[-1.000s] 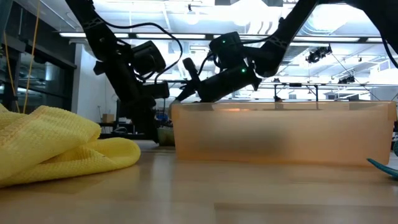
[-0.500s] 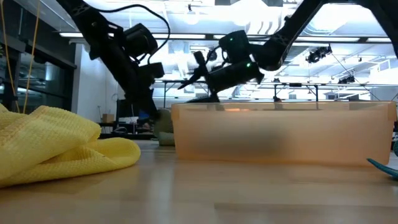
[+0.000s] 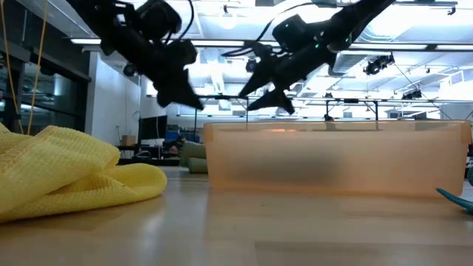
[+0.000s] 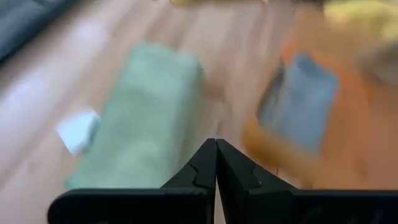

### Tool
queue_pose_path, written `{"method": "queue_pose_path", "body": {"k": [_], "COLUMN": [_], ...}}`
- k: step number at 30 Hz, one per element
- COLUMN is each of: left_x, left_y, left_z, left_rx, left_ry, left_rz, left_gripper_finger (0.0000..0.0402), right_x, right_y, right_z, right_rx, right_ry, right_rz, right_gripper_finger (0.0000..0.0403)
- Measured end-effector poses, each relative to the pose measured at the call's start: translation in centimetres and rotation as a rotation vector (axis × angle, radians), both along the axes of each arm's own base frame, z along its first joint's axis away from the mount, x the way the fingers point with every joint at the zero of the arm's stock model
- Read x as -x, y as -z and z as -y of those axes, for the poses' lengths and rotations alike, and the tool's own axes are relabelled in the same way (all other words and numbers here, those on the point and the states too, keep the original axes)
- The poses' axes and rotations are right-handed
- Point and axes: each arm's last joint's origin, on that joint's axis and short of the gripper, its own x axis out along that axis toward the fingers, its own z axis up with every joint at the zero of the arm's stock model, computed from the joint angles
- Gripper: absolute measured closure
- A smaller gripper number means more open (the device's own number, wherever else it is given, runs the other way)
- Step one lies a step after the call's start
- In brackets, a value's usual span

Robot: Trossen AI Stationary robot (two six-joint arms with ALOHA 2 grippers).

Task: Fold microfiber towels
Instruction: Fold the green microfiber towel

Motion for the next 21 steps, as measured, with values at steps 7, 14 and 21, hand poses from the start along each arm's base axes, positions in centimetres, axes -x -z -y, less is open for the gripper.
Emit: {"method": "queue_pose_path", "body": {"k": [7, 14, 21], "left_x": [-2.1, -4.7, -6.6], "left_y": [0.9, 1.7, 2.7], "left_z": [-1.6, -2.4, -3.2], "left_rx": [-0.033, -0.072, -0.016], "left_ry": [-0.090, -0.135, -0.169], "left_rz": [0.015, -0.029, -0.076], "left_gripper_finger": [0.0402, 0.0402, 0.0402], "right_x": [3.4, 7.7, 12.1], "right_y": [-2.6, -2.3, 0.6], "right_z": [-0.3, -1.2, -3.7], "right_rx": [0.177, 0.196, 0.082], "right_ry": [-0.044, -0.011, 0.121], "right_rz": [-0.128, -0.214, -0.104], "right_gripper_finger": [0.0212, 0.0212, 0.0212]}}
